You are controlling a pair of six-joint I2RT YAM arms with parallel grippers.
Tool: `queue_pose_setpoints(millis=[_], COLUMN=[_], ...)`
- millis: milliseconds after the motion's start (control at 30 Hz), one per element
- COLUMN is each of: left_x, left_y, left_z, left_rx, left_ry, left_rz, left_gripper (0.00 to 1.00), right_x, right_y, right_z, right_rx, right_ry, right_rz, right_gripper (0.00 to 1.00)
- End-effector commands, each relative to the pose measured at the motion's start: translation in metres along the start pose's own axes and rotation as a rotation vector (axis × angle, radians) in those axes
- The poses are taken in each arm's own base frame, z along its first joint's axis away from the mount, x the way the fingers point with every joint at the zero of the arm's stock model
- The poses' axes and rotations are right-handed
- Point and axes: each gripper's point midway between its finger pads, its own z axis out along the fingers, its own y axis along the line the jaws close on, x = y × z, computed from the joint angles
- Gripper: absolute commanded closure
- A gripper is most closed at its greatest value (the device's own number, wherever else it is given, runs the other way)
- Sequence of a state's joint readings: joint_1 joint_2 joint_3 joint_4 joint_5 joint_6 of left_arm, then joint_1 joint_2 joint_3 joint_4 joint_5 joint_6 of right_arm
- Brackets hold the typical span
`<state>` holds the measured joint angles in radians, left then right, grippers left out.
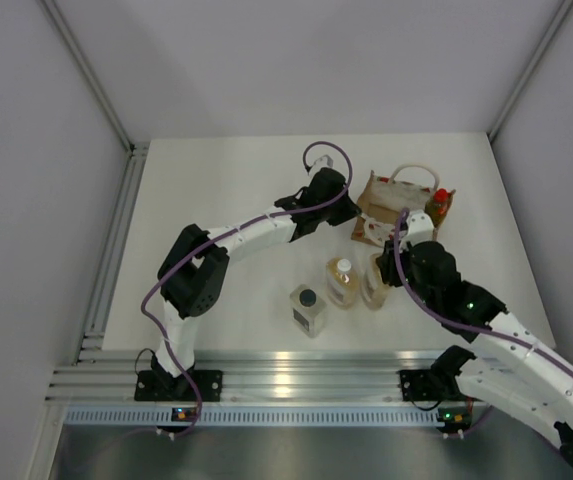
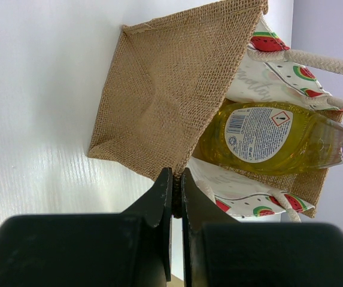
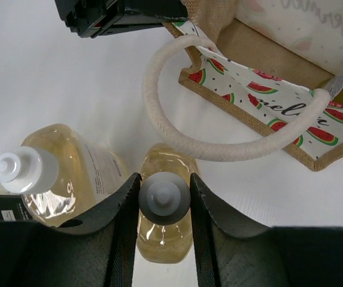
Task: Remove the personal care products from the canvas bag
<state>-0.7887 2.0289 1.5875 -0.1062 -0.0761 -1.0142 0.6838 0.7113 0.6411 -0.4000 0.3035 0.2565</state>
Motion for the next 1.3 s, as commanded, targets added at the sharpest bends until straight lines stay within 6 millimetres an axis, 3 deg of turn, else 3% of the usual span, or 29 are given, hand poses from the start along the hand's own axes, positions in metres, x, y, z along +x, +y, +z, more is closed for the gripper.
queue_pose_setpoints(millis=[0,33,67,133,167,300,367,500,667,700,767,800,833,1067,1267], left_x=[-0.018,-0.018,-0.019,-0.019,-0.019,-0.02,-0.022,-0.024,-0.027,-0.028,-0.029,-0.029,-0.03,-0.038,-0.047], left_y=[-0.008,-0.008,-0.009,-0.009,-0.009,-0.011,-0.014,-0.018,-0.022,-0.024,-0.025,-0.026,-0.027,-0.038,-0.047], left_z=[-0.011,-0.011,-0.012,-0.012,-0.012,-0.013,-0.014,-0.017,-0.019,-0.021,-0.021,-0.022,-0.023,-0.03,-0.04], left_rx=[0.0,0.0,0.003,0.005,0.005,0.01,0.015,0.025,0.036,0.04,0.044,0.047,0.048,0.077,0.098], left_ry=[-0.041,-0.041,-0.043,-0.04,-0.043,-0.043,-0.046,-0.05,-0.056,-0.058,-0.058,-0.058,-0.059,-0.077,-0.099], left_rz=[0.007,0.009,0.01,0.012,0.013,0.019,0.02,0.025,0.035,0.034,0.039,0.042,0.045,0.08,0.12], left_gripper=[1.0,1.0,1.0,1.0,1.0,0.99,0.94,0.86,0.78,0.78,0.75,0.74,0.69,0.44,0.37], right_x=[-0.061,-0.061,-0.06,-0.059,-0.06,-0.066,-0.071,-0.079,-0.098,-0.091,-0.101,-0.097,-0.106,-0.116,-0.114], right_y=[0.008,0.007,0.007,0.007,0.007,0.008,0.008,0.009,-0.008,-0.014,-0.027,-0.032,-0.041,-0.094,-0.142], right_z=[0.001,0.001,0.001,0.001,0.001,-0.004,-0.008,-0.011,-0.014,-0.007,-0.005,0.002,0.003,0.023,0.037], right_rx=[0.018,0.024,0.024,0.025,0.023,0.02,0.021,0.026,0.113,0.147,0.194,0.222,0.245,0.362,0.477], right_ry=[-0.216,-0.217,-0.214,-0.211,-0.212,-0.209,-0.207,-0.199,-0.205,-0.154,-0.145,-0.107,-0.116,-0.042,0.02], right_rz=[0.093,0.095,0.098,0.11,0.115,0.122,0.117,0.099,0.128,0.12,0.131,0.12,0.131,0.163,0.167], right_gripper=[1.0,1.0,0.93,0.75,0.61,0.43,0.34,0.33,0.32,0.32,0.32,0.32,0.32,0.29,0.3])
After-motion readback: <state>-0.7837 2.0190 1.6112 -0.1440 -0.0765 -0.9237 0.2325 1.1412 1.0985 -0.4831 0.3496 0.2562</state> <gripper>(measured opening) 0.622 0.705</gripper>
